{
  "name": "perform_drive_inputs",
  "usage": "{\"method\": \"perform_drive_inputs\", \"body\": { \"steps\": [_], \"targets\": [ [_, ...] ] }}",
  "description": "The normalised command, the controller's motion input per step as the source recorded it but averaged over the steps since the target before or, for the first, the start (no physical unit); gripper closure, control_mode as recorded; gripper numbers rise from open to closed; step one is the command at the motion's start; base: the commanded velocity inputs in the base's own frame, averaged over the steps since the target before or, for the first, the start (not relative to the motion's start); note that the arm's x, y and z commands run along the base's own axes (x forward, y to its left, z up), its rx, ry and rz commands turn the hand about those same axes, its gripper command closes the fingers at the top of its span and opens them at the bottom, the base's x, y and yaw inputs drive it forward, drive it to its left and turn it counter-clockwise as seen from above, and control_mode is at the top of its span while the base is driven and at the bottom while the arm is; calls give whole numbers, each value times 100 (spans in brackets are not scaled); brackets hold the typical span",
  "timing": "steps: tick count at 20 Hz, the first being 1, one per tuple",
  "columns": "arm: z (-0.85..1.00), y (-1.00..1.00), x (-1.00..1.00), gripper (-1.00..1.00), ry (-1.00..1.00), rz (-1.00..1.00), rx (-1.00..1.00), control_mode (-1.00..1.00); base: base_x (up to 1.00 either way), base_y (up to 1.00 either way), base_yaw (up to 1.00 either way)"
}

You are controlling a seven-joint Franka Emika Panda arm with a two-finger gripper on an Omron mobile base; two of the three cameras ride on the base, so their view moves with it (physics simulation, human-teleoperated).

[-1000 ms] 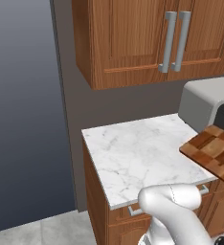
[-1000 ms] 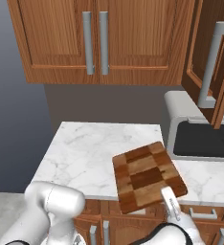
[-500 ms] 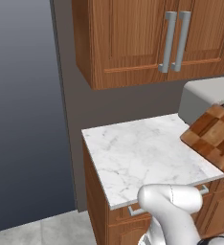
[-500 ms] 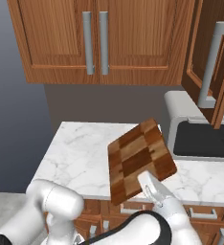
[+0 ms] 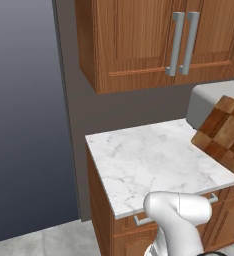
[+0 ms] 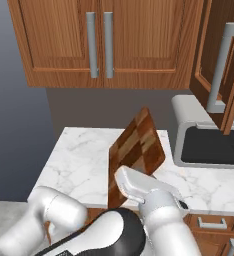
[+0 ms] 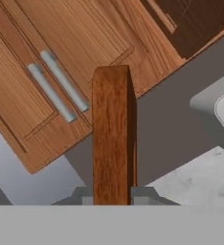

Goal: Move the cutting board and knife to the sink. Then move spray from the cabinet to the counter.

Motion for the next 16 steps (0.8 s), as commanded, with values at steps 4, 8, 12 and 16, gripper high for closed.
{"method": "perform_drive_inputs", "body": {
  "steps": [4, 8, 12, 16],
  "targets": [
    [29, 27, -31, 100, 7, 3, -35, -100, 0, 0, 0],
    [8, 24, -14, 100, 10, 4, -31, -100, 0, 0, 0],
    [12, 14, -2, 100, 3, 1, -21, -100, 0, 0, 0],
    [9, 1, 0, 100, 0, 0, -11, -100, 0, 0, 0]
  ]
}}
